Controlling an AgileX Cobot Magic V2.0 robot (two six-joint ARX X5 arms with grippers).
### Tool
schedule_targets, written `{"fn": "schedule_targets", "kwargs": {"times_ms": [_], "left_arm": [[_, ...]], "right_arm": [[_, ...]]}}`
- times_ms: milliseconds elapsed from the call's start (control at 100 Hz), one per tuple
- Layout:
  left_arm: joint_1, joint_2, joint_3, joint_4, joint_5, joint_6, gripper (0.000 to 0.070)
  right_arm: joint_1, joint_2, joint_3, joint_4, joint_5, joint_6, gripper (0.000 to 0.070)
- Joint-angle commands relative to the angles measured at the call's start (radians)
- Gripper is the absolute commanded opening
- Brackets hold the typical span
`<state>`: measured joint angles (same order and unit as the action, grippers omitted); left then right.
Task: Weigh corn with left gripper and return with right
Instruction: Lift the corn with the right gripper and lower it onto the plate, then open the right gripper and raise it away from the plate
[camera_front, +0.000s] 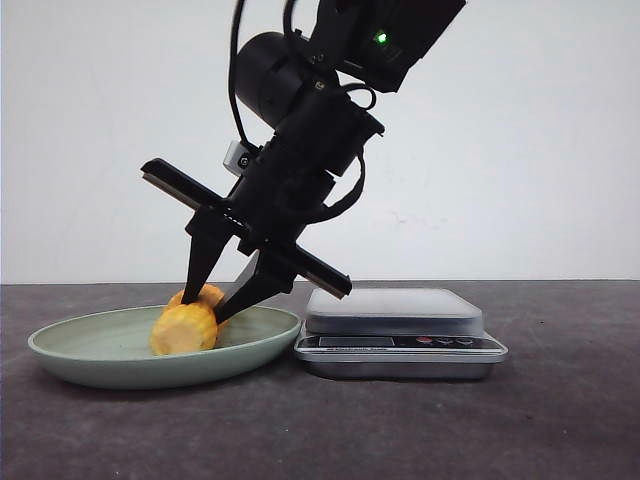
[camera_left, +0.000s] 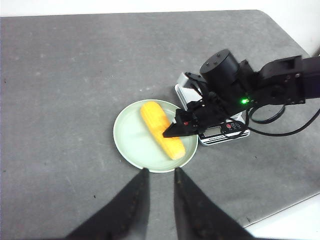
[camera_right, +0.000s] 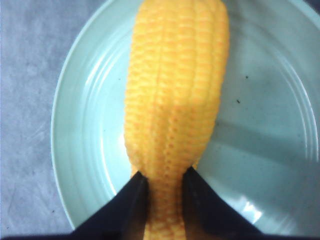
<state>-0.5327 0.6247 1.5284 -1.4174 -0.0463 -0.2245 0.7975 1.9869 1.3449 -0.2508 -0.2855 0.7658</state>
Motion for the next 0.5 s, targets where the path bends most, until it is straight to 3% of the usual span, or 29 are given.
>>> {"fn": "schedule_targets", "kwargs": {"times_ms": [0, 40, 70, 170, 220, 490], "left_arm": [[-0.005, 0.008, 0.014, -0.002, -0.003, -0.003, 0.0057], [-0.005, 0.008, 0.014, 0.000, -0.009, -0.003, 0.0057], [-0.005, 0.008, 0.014, 0.000, -0.012, -0.003, 0.0057], [-0.005, 0.008, 0.014, 0.000, -0.030, 0.000, 0.0057], [-0.005, 0.008, 0.014, -0.001, -0.039, 0.000, 0.0057], [-0.005, 0.008, 0.014, -0.005, -0.040, -0.002, 0.0057]], "right_arm": [[0.017, 0.029, 0.012, -0.003, 0.006, 0.019, 0.0008], [0.018, 0.029, 0.012, -0.003, 0.008, 0.019, 0.0021], [0.018, 0.029, 0.012, -0.003, 0.008, 0.019, 0.0076], [0.018, 0.029, 0.012, -0.004, -0.003, 0.009, 0.0479], [0.018, 0.028, 0.012, 0.005, -0.003, -0.006, 0.0604], [-0.030, -0.115, 0.039, 0.138, 0.005, -0.151, 0.0615]]}}
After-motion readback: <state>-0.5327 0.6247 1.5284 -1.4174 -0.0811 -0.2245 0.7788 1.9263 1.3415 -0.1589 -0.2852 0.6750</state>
